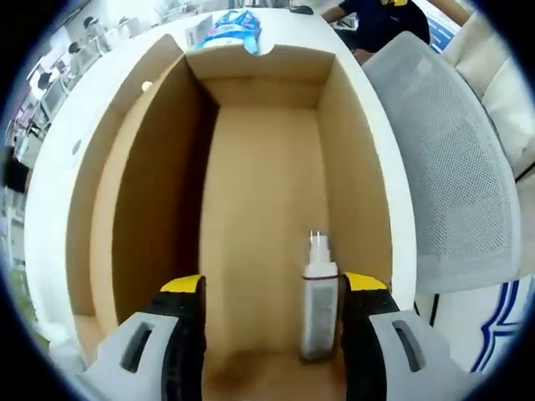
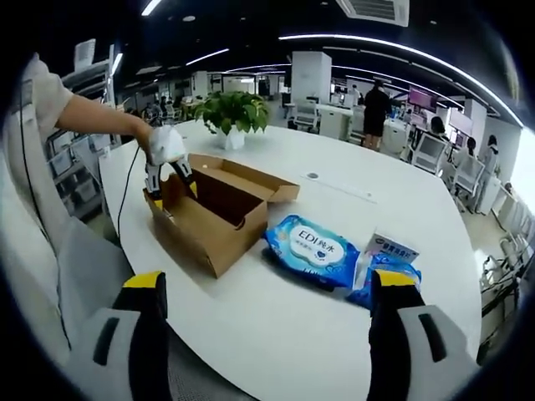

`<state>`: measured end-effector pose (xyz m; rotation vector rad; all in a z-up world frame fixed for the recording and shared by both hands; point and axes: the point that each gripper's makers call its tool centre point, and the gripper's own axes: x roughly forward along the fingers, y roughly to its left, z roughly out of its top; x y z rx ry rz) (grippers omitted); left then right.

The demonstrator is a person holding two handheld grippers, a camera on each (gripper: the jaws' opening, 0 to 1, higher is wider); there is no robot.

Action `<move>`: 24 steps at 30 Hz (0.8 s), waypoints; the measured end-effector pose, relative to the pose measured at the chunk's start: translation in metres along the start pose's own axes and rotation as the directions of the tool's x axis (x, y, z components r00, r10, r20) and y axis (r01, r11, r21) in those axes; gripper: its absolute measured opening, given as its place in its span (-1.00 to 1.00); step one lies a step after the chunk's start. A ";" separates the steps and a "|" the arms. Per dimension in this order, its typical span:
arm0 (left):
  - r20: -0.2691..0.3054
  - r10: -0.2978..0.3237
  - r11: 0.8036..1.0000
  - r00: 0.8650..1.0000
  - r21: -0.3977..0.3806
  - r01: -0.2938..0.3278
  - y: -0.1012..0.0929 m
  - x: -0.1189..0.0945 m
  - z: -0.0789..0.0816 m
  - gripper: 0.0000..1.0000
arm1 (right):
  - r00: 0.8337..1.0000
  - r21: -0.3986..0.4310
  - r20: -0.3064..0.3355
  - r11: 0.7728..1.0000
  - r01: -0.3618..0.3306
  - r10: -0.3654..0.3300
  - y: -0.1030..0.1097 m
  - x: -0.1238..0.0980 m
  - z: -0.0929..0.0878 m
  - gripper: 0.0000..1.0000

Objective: Operate the shoe box by opening the lid, removing the specified soft item, and placing it in the target area until the item is outside and the box remains undamaged.

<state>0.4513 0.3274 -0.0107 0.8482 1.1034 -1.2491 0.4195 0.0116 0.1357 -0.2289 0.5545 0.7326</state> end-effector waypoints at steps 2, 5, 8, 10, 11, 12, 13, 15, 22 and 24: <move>0.005 0.004 1.000 1.000 0.002 -0.004 0.000 0.002 0.001 0.28 | 1.000 0.001 -0.004 1.000 0.001 -0.001 -0.001 0.000 -0.001 0.92; 0.011 0.007 1.000 1.000 0.000 -0.007 -0.001 0.006 0.003 0.25 | 1.000 0.007 -0.006 1.000 0.000 0.000 -0.001 0.001 -0.003 0.92; 0.021 0.007 1.000 1.000 -0.017 -0.007 -0.002 0.010 0.005 0.27 | 1.000 0.011 -0.010 1.000 -0.004 0.004 0.000 0.002 -0.004 0.92; 0.019 0.028 0.999 0.999 -0.023 -0.027 0.002 0.013 0.005 0.31 | 1.000 0.011 -0.010 1.000 -0.005 0.005 0.000 0.002 -0.004 0.92; 0.017 0.034 0.999 0.999 -0.024 -0.033 0.003 0.014 0.004 0.34 | 1.000 0.012 -0.010 1.000 -0.004 0.004 0.000 0.003 -0.004 0.92; 0.016 0.038 0.999 0.999 -0.026 -0.038 0.004 0.015 0.004 0.36 | 1.000 0.011 -0.010 1.000 -0.002 0.002 -0.001 0.003 -0.004 0.92; 0.016 0.037 0.999 0.999 -0.028 -0.037 0.004 0.016 0.004 0.36 | 1.000 0.010 -0.013 1.000 -0.001 0.001 -0.001 0.003 -0.005 0.92; 0.018 0.039 0.999 0.999 -0.036 -0.038 0.005 0.017 0.003 0.36 | 1.000 0.008 -0.015 1.000 -0.001 0.001 -0.002 0.003 -0.005 0.92; 0.035 0.057 0.994 0.998 -0.098 -0.053 0.008 0.012 0.000 0.24 | 1.000 0.008 -0.011 1.000 0.006 -0.006 -0.006 0.003 -0.004 0.92; 0.037 0.066 0.992 0.997 -0.111 -0.062 0.009 0.011 -0.002 0.25 | 1.000 0.005 -0.013 1.000 0.007 -0.006 -0.006 0.004 -0.004 0.90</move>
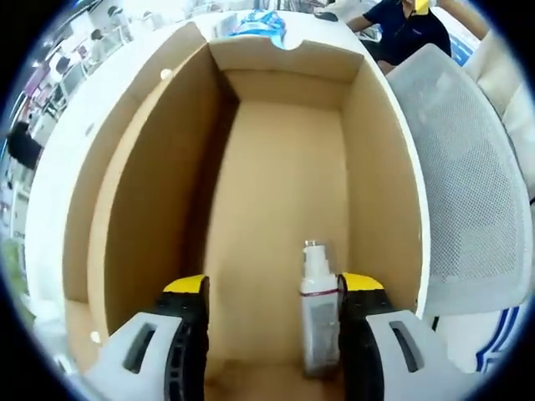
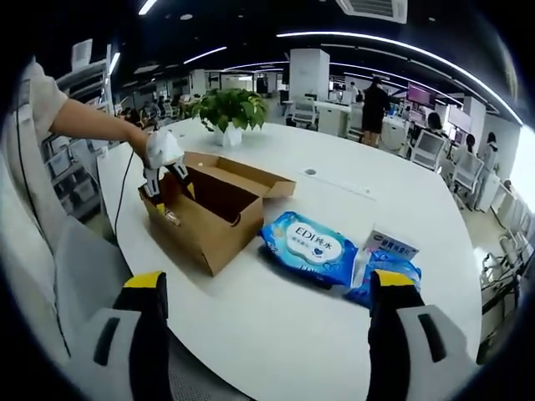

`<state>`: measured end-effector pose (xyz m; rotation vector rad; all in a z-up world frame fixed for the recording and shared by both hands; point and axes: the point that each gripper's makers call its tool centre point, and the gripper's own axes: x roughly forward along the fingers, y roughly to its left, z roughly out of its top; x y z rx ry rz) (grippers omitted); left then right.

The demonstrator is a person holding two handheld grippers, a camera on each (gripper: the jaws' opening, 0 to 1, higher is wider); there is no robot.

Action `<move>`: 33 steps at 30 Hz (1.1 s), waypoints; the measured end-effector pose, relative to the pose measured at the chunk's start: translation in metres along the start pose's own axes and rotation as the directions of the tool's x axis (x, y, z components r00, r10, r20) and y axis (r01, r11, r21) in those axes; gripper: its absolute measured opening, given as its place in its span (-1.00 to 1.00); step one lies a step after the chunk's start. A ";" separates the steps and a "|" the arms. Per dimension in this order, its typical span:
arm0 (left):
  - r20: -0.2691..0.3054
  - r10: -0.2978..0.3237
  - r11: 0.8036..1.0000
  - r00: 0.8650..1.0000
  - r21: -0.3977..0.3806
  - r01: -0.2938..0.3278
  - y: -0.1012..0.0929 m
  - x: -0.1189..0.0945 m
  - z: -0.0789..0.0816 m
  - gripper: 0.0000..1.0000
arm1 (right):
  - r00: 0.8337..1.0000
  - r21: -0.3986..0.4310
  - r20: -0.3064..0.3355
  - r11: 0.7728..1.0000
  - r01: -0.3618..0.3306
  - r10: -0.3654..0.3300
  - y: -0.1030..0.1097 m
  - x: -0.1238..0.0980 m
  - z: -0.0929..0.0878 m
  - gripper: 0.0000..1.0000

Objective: Operate the shoe box by opening the lid, removing the specified soft item, and placing it in the target area until the item is outside and the box remains undamaged.

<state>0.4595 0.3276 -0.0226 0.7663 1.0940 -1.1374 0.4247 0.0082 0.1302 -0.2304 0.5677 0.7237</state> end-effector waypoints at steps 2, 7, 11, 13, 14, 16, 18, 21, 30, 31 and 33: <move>-0.010 0.011 1.000 1.000 -0.004 -0.011 -0.001 -0.001 -0.003 0.23 | 1.000 -0.002 0.002 1.000 0.000 0.000 0.000 0.000 0.001 0.90; 0.005 0.021 0.999 1.000 -0.041 -0.021 -0.007 -0.006 -0.003 0.18 | 1.000 0.002 0.010 1.000 0.005 -0.005 0.000 0.001 0.002 0.89; 0.012 0.014 0.998 1.000 -0.064 -0.013 -0.016 -0.006 -0.002 0.05 | 1.000 -0.001 0.009 1.000 0.010 -0.010 -0.002 0.001 0.002 0.88; 0.015 0.003 0.997 1.000 -0.079 -0.002 -0.021 -0.006 -0.002 -0.06 | 1.000 0.000 0.013 1.000 0.011 -0.011 -0.001 0.000 0.003 0.87; 0.016 0.000 0.997 1.000 -0.083 0.001 -0.023 -0.005 -0.002 -0.10 | 1.000 0.000 0.014 1.000 0.011 -0.011 -0.001 0.000 0.003 0.87; 0.016 -0.008 0.996 1.000 -0.087 0.010 -0.027 -0.004 -0.003 -0.19 | 1.000 -0.002 0.017 1.000 0.012 -0.012 -0.002 0.000 0.004 0.86; 0.021 -0.009 0.996 1.000 -0.087 0.011 -0.028 -0.004 -0.001 -0.28 | 1.000 -0.003 0.021 1.000 0.013 -0.013 -0.002 0.000 0.005 0.85; 0.021 -0.009 0.996 1.000 -0.085 0.011 -0.029 -0.004 -0.001 -0.40 | 1.000 -0.003 0.025 1.000 0.015 -0.015 -0.002 0.000 0.007 0.84; 0.028 0.008 0.995 1.000 -0.099 -0.005 -0.024 -0.001 -0.003 -0.64 | 0.999 0.005 0.031 1.000 0.015 -0.015 -0.002 0.000 0.007 0.84; 0.030 0.010 0.995 1.000 -0.101 -0.007 -0.024 0.000 -0.003 -0.64 | 0.999 0.005 0.030 1.000 0.015 -0.015 -0.002 0.000 0.007 0.84; 0.034 0.013 0.994 0.999 -0.111 -0.009 -0.023 0.001 -0.004 -0.64 | 0.999 0.005 0.031 1.000 0.014 -0.014 -0.001 0.001 0.008 0.83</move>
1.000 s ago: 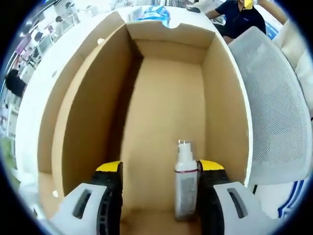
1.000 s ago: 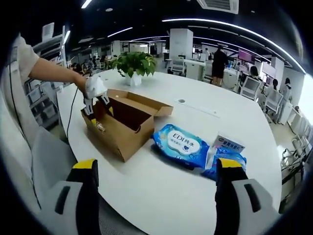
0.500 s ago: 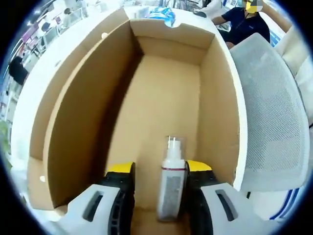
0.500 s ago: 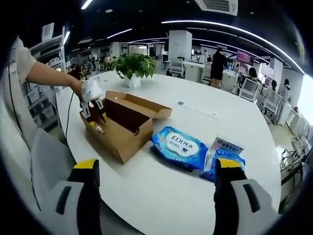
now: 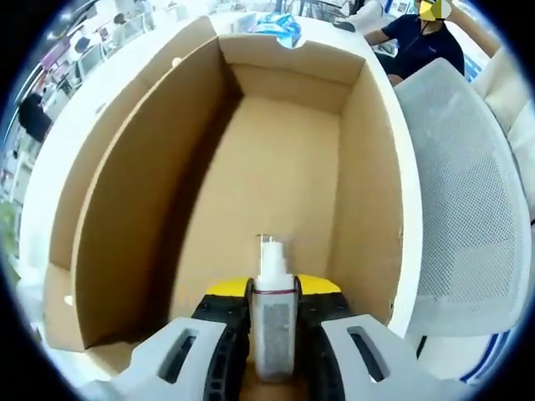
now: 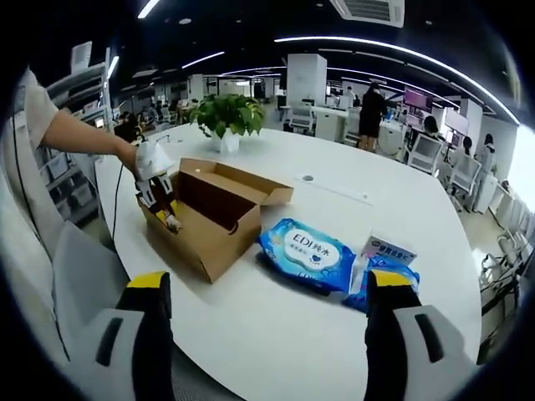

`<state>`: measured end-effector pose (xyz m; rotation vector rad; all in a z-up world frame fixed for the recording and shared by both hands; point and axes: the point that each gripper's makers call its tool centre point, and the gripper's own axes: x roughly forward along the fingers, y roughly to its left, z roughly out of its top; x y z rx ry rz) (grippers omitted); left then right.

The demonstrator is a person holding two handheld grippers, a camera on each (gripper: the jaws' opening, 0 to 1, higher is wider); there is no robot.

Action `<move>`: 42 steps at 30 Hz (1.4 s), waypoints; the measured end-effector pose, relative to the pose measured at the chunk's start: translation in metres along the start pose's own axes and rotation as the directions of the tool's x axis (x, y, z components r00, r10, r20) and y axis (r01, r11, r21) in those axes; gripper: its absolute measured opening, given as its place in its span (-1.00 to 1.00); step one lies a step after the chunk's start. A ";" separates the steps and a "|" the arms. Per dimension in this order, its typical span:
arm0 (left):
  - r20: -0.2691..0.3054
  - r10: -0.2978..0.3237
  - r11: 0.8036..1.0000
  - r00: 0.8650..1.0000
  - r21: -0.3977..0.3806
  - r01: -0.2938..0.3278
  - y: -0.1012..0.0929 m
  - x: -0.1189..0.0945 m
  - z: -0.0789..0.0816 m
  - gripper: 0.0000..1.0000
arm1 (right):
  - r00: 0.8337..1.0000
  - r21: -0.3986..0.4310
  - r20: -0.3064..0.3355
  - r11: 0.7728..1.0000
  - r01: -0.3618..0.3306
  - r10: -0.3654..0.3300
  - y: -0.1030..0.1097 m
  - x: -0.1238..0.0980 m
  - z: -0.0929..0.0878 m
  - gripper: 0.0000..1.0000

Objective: Operate the shoe box by opening the lid, removing the specified soft item, and placing it in the target area until the item is outside and the box remains undamaged.

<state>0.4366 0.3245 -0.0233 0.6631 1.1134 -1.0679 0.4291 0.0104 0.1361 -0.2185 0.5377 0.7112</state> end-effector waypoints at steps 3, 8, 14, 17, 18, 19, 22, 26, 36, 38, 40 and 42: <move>0.004 0.015 1.000 1.000 -0.003 -0.015 0.003 0.000 0.000 -0.65 | 1.000 -0.002 0.002 1.000 -0.002 0.002 0.000 0.000 0.001 0.82; 0.000 0.044 0.999 0.999 0.020 -0.044 0.004 0.000 -0.001 -0.67 | 1.000 -0.001 0.004 1.000 -0.007 0.007 0.000 0.001 0.002 0.79; 0.000 0.067 0.997 0.998 0.036 -0.067 0.006 -0.001 0.000 -0.67 | 1.000 -0.011 0.005 1.000 -0.019 0.019 0.003 0.002 0.004 0.77; 0.010 0.076 0.997 0.997 0.029 -0.076 0.007 -0.004 0.001 -0.67 | 1.000 -0.011 0.010 1.000 -0.020 0.020 0.003 0.001 0.005 0.76; 0.013 0.078 0.996 0.997 0.030 -0.078 0.007 -0.004 0.002 -0.68 | 1.000 -0.011 0.011 1.000 -0.021 0.021 0.004 0.001 0.006 0.76; 0.018 0.083 0.996 0.996 0.032 -0.083 0.007 -0.006 0.003 -0.68 | 1.000 -0.010 0.012 1.000 -0.024 0.024 0.004 0.001 0.005 0.75; 0.029 0.090 0.996 0.996 0.026 -0.091 0.007 -0.008 0.006 -0.68 | 1.000 -0.017 0.010 0.999 -0.030 0.030 0.005 0.001 0.005 0.74; 0.052 0.104 0.994 0.993 0.013 -0.105 0.008 -0.014 0.011 -0.68 | 0.999 -0.027 0.018 0.999 -0.039 0.039 0.006 0.001 0.009 0.71; 0.108 0.142 0.990 0.984 -0.001 -0.142 0.008 -0.028 0.023 -0.68 | 0.996 -0.071 0.027 0.994 -0.077 0.079 0.014 0.004 0.019 0.63; 0.121 0.149 0.989 0.981 -0.004 -0.150 0.007 -0.032 0.025 -0.68 | 0.995 -0.084 0.028 0.992 -0.093 0.096 0.018 0.006 0.022 0.58; 0.134 0.154 0.988 0.979 -0.007 -0.155 0.007 -0.036 0.028 -0.68 | 0.994 -0.096 0.029 0.990 -0.104 0.107 0.020 0.007 0.024 0.56; 0.145 0.160 0.987 0.976 -0.008 -0.161 0.005 -0.040 0.031 -0.68 | 0.993 -0.102 0.030 0.988 -0.115 0.118 0.023 0.009 0.026 0.54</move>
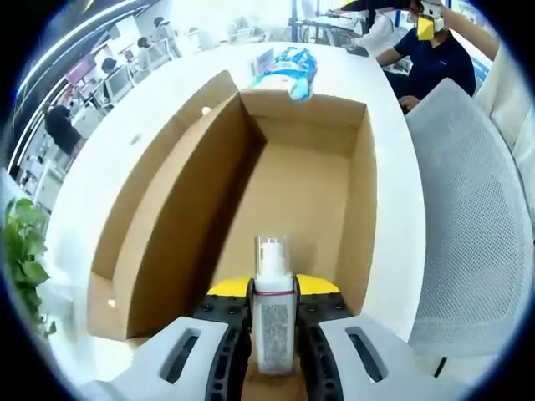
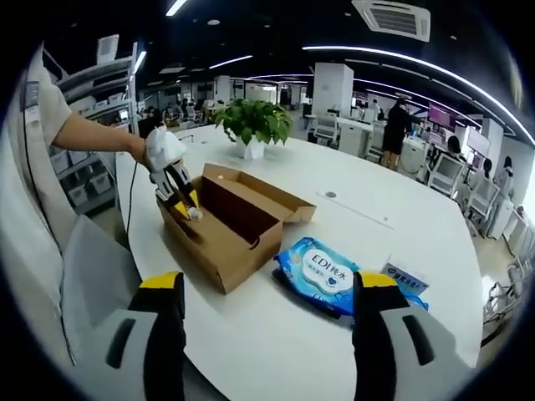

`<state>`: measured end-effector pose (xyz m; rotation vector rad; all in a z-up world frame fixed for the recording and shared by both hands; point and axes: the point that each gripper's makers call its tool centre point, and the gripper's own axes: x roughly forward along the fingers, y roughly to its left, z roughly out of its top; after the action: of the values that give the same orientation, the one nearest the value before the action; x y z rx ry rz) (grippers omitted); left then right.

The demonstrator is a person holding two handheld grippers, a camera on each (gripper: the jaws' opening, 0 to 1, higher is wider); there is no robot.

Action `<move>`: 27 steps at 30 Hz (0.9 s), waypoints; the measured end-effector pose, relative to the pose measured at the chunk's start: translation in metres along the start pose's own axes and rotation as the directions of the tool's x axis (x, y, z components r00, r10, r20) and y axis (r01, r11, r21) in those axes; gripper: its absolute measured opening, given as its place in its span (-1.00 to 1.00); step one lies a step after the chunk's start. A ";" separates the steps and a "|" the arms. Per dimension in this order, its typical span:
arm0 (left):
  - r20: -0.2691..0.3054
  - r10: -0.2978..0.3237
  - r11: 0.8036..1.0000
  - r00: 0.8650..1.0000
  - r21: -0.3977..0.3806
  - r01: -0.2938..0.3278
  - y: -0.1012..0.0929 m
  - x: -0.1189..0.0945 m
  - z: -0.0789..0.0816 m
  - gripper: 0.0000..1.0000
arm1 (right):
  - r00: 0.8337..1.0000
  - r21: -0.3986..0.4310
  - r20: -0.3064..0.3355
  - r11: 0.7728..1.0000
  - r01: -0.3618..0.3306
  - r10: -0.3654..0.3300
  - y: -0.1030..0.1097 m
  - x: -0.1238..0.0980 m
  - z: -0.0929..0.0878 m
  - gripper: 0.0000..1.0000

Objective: Operate the shoe box by opening the lid, removing the specified soft item, and placing it in the target area until the item is outside and the box remains undamaged.

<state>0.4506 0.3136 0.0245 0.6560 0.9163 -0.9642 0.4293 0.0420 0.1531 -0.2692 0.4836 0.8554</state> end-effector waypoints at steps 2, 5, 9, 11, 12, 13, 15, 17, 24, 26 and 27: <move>0.006 0.003 1.000 1.000 0.001 -0.003 -0.001 -0.002 0.002 -0.68 | 1.000 -0.009 0.000 1.000 -0.009 0.009 0.002 0.001 0.001 0.53; 0.020 0.007 1.000 1.000 0.005 -0.007 -0.002 -0.007 0.006 -0.68 | 1.000 -0.018 -0.001 0.999 -0.026 0.026 0.006 0.005 0.003 0.52; 0.031 0.010 1.000 0.999 0.009 -0.010 -0.003 -0.011 0.012 -0.68 | 0.999 -0.032 -0.002 0.998 -0.046 0.046 0.012 0.011 0.006 0.49; 0.043 0.011 1.000 0.999 0.010 -0.011 -0.004 -0.013 0.016 -0.68 | 0.998 -0.049 -0.013 0.997 -0.059 0.058 0.015 0.013 0.005 0.44; 0.048 0.011 1.000 0.999 0.011 -0.011 -0.003 -0.014 0.017 -0.68 | 0.998 -0.054 -0.017 0.996 -0.065 0.064 0.016 0.014 0.005 0.40; 0.055 0.011 1.000 0.998 0.011 -0.011 -0.004 -0.015 0.020 -0.68 | 0.997 -0.063 -0.017 0.995 -0.073 0.072 0.018 0.016 0.006 0.39; 0.063 0.009 1.000 0.998 0.016 -0.010 -0.006 -0.017 0.023 -0.68 | 0.997 -0.071 -0.014 0.994 -0.078 0.077 0.019 0.019 0.008 0.39; 0.070 0.006 1.000 0.998 0.024 -0.008 -0.007 -0.018 0.027 -0.68 | 0.997 -0.078 -0.009 0.994 -0.083 0.083 0.020 0.021 0.011 0.38; 0.094 0.002 0.999 0.996 0.043 -0.006 -0.013 -0.025 0.040 -0.68 | 0.994 -0.105 0.001 0.988 -0.112 0.112 0.030 0.030 0.018 0.32; 0.104 0.000 0.999 0.995 0.054 -0.005 -0.015 -0.026 0.045 -0.68 | 0.992 -0.108 0.003 0.987 -0.121 0.122 0.033 0.032 0.019 0.31; 0.112 -0.003 0.998 0.994 0.057 -0.004 -0.017 -0.027 0.049 -0.68 | 0.992 -0.109 0.005 0.986 -0.126 0.127 0.035 0.033 0.019 0.31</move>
<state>0.4459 0.2773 0.0699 0.6442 0.7921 -1.0199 0.4262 0.0937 0.1516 -0.3356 0.4470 1.0087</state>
